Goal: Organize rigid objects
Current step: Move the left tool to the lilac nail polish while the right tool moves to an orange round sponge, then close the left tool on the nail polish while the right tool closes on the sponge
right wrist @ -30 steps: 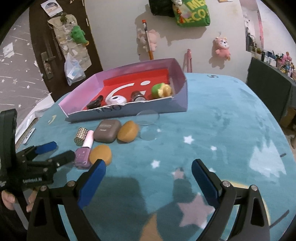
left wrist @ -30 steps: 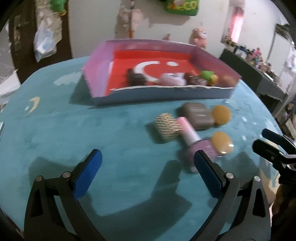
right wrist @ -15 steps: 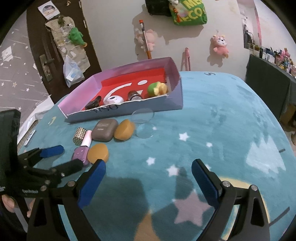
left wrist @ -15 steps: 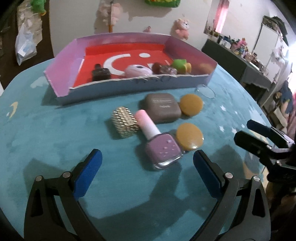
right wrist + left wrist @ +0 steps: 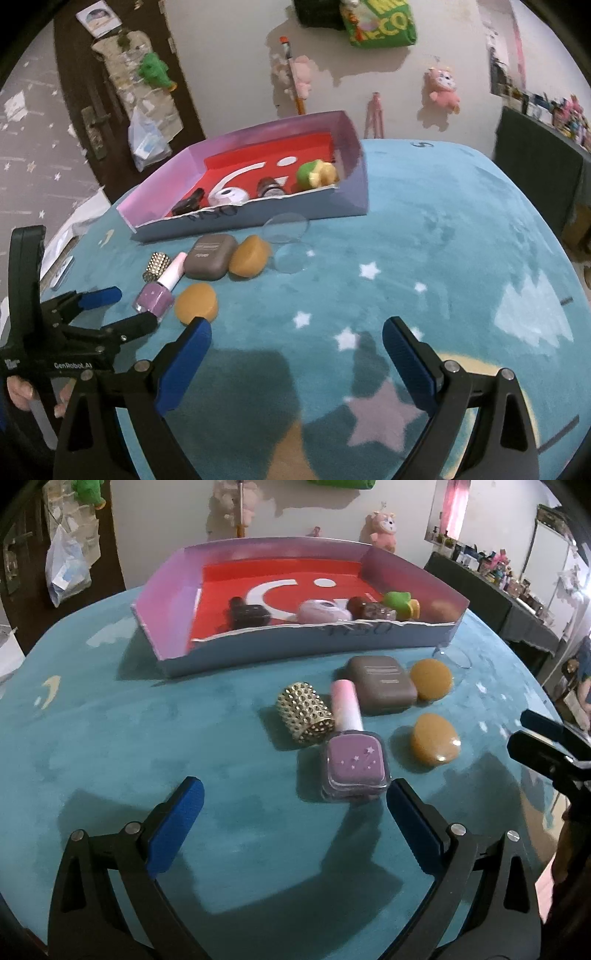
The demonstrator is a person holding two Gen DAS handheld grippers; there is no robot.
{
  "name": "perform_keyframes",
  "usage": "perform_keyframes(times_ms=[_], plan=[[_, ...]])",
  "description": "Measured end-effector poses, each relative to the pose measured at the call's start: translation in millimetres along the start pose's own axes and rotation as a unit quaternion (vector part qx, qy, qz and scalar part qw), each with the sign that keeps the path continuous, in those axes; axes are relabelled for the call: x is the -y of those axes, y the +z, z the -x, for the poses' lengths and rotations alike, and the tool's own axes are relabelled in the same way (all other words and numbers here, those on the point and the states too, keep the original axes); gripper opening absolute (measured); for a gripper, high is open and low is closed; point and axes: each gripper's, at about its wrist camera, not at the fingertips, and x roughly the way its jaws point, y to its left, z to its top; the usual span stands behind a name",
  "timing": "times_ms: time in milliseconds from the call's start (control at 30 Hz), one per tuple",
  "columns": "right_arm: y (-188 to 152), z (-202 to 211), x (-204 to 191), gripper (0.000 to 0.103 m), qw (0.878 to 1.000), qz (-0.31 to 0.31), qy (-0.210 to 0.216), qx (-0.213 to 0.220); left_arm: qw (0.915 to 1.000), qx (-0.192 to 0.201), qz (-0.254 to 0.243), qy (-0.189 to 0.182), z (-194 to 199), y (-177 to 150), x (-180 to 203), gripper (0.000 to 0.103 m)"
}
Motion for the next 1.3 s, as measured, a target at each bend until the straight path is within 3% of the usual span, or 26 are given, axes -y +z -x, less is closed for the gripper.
perform_keyframes(times_ms=[133, 233, 433, 567, 733, 800, 867, 933, 1300], plan=[[8.3, -12.0, -15.7, 0.096, 0.998, 0.041, 0.038, -0.027, 0.9998, 0.008, -0.018, 0.001, 5.6, 0.9, 0.2, 0.100], [13.2, -25.9, -26.9, 0.089, 0.994, 0.074, 0.055, -0.052, 0.9991, 0.016, -0.040, -0.002, 7.5, 3.4, 7.1, 0.099], [16.0, -46.3, -42.7, 0.082, 0.989, 0.107, 0.075, -0.075, 0.9983, 0.007, -0.051, -0.029, 2.3, 10.4, 10.8, 0.067], [16.2, -49.3, -50.9, 0.073, 0.985, 0.127, 0.086, -0.078, 0.9972, -0.006, -0.049, -0.055, -4.1, 13.8, 10.3, 0.055], [15.5, -52.4, -60.6, 0.066, 0.981, 0.155, 0.090, -0.078, 0.9968, -0.008, -0.056, -0.056, -8.9, 16.6, 16.6, 0.053], [15.2, -53.1, -64.7, 0.062, 0.979, 0.165, 0.087, -0.077, 0.9969, -0.005, -0.057, -0.054, -10.4, 18.2, 18.2, 0.046], [15.5, -52.8, -65.7, 0.048, 0.978, 0.171, 0.090, -0.076, 0.9966, -0.003, -0.055, -0.061, -11.0, 19.5, 19.7, 0.035], [15.2, -52.2, -66.3, 0.040, 0.977, 0.173, 0.097, -0.075, 0.9966, -0.001, -0.053, -0.062, -11.1, 20.0, 20.5, 0.035], [14.5, -21.8, -68.2, 0.040, 0.982, 0.166, 0.085, -0.028, 0.9953, 0.024, -0.051, -0.078, 11.0, 14.8, 23.1, 0.035]])
